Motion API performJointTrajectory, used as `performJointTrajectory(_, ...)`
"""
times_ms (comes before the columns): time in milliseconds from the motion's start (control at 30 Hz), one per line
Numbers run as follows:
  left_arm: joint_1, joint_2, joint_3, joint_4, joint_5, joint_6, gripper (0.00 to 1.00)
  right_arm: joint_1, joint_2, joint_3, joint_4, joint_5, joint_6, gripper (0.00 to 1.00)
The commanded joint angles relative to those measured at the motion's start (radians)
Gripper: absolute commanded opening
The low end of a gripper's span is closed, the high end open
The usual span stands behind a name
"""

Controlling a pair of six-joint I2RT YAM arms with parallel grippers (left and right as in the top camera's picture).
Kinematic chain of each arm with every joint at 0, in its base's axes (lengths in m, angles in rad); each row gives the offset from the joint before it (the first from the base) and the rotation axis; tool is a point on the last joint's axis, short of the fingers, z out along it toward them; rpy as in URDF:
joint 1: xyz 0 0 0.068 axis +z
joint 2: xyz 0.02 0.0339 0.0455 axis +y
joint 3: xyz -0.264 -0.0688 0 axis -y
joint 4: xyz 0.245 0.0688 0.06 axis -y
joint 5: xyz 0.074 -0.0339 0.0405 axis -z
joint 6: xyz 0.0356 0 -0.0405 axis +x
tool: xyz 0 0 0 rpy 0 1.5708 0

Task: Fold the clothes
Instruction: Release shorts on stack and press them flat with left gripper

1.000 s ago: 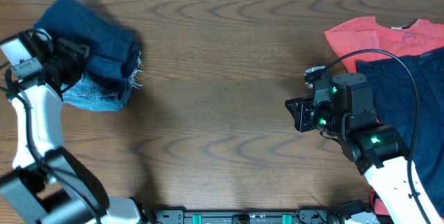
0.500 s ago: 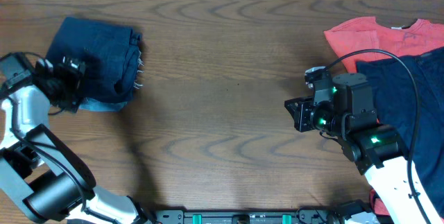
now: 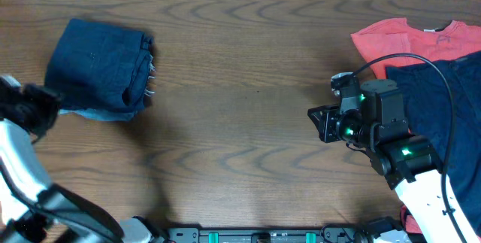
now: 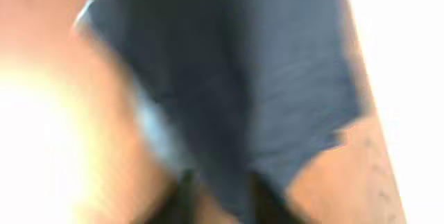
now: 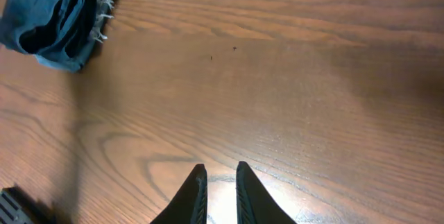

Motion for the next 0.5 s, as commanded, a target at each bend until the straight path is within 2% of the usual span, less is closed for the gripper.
performJointTrajectory(0, -0.064, -0.034, 0.014, 0.093, 0.051, 0.066, 0.06, 0.001, -0.006, 0.015, -0.002, 0.004, 0.011, 0.14)
performJointTrajectory(33, -0.087, -0.028, 0.013, 0.126, 0.03, 0.073, 0.06, 0.001, -0.006, 0.015, -0.004, 0.004, 0.011, 0.14)
performJointTrajectory(200, -0.197, 0.074, 0.013, 0.182, -0.272, 0.071, 0.06, 0.001, -0.006, 0.015, -0.027, 0.016, 0.015, 0.13)
performJointTrajectory(400, -0.23, 0.276, 0.013, 0.15, -0.286, 0.068, 0.06, 0.001, -0.006, 0.015, -0.042, 0.053, 0.051, 0.14)
performJointTrajectory(467, -0.232, 0.341, 0.013, 0.152, -0.285, 0.067, 0.1, 0.001, -0.006, 0.015, -0.041, 0.053, 0.06, 0.13)
